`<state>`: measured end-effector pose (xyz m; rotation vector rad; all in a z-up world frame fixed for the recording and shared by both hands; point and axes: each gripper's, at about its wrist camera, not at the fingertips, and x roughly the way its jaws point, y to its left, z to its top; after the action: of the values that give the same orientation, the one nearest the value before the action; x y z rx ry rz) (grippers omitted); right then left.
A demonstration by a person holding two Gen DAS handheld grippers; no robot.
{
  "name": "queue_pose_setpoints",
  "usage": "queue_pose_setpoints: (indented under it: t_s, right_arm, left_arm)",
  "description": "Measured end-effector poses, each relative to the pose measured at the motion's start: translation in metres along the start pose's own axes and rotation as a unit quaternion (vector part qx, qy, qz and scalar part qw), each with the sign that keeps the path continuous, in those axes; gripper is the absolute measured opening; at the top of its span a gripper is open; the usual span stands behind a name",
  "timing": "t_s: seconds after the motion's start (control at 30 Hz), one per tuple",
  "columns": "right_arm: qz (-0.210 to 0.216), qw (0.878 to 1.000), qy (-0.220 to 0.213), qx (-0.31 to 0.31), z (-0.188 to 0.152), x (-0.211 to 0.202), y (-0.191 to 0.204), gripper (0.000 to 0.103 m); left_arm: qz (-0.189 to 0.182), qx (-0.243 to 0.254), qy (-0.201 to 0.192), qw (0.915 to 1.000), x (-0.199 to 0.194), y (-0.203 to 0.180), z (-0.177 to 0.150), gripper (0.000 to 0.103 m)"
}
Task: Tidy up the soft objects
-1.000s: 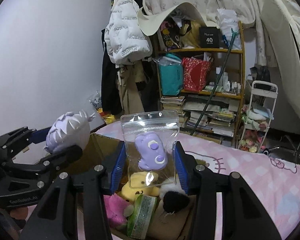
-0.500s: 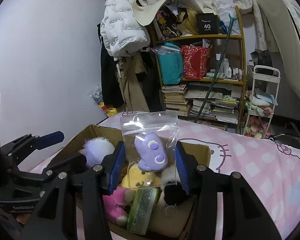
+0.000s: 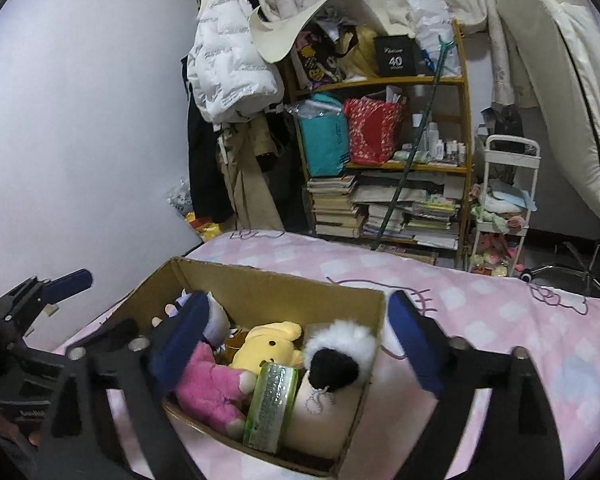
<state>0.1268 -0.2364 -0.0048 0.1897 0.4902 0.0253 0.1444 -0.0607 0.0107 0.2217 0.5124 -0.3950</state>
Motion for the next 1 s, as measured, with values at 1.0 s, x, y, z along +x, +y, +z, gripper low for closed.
queue_pose_setpoints:
  t_s: [1.0]
  right_arm:
    - [-0.029, 0.995, -0.079, -0.055, 0.002, -0.154, 0.055, 0.103]
  left_arm:
    - [0.073, -0.056, -0.095, 0.9912, -0.194, 0.036, -0.011, 0.101]
